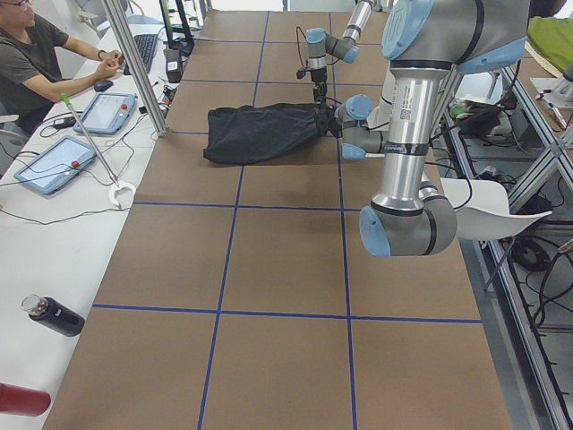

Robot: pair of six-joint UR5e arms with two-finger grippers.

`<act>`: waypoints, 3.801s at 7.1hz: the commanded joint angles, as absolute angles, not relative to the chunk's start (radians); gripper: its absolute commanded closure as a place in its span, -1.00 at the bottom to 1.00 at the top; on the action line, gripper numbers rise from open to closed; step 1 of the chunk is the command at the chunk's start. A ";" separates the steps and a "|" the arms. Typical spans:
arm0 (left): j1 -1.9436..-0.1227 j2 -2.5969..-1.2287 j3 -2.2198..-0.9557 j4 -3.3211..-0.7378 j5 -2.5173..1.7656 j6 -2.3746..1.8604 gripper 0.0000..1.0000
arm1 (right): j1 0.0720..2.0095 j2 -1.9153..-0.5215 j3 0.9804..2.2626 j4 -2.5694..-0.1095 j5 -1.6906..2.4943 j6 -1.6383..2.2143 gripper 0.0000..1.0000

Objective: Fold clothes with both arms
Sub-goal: 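Grasp the shirt's near corners with the left and right grippers, then lift the near edge with both grippers and fold it away from the robot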

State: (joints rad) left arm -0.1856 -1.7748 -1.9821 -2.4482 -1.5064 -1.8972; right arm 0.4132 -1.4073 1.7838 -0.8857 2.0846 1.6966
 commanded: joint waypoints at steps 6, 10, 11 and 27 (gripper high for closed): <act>-0.196 -1.770 -1.993 -2.448 -1.506 -1.891 1.00 | 0.411 -1.393 1.798 -0.916 2.100 1.733 1.00; -0.199 -1.744 -2.014 -2.447 -1.557 -1.884 1.00 | 0.419 -1.478 1.937 -0.914 2.176 1.743 1.00; -0.198 -1.715 -2.048 -2.447 -1.572 -1.884 1.00 | 0.419 -1.488 1.954 -0.911 2.240 1.808 1.00; -0.790 -2.063 -1.524 -2.451 -1.922 -1.684 1.00 | 0.870 -1.070 1.504 -0.905 2.368 1.922 1.00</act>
State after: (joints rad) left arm -0.7573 -2.0175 -1.6078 -2.4487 -1.9061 -1.7040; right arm 0.8316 -1.1347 1.6145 -0.9056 2.3697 1.9510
